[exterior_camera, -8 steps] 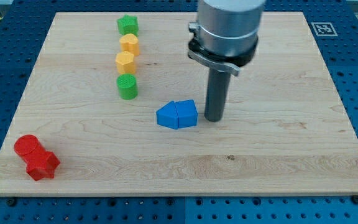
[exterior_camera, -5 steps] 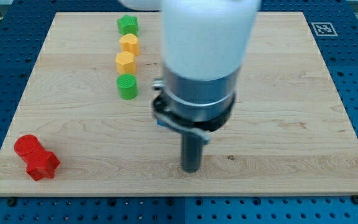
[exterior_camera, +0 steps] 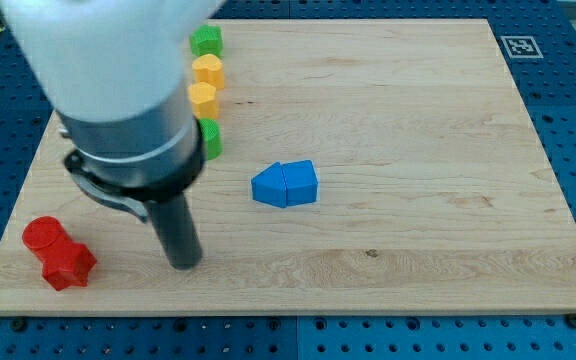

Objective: Point your arm to red circle

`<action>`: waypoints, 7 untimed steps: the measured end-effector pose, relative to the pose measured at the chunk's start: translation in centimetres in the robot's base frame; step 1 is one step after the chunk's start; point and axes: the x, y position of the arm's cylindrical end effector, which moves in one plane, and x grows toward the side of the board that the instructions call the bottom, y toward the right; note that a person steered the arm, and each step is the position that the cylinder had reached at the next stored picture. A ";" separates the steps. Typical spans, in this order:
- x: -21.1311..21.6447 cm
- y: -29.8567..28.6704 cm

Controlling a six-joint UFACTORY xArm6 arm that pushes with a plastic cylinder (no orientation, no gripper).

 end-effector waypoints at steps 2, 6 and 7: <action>-5.5 -7.6; -1.0 -18.4; -0.8 -18.3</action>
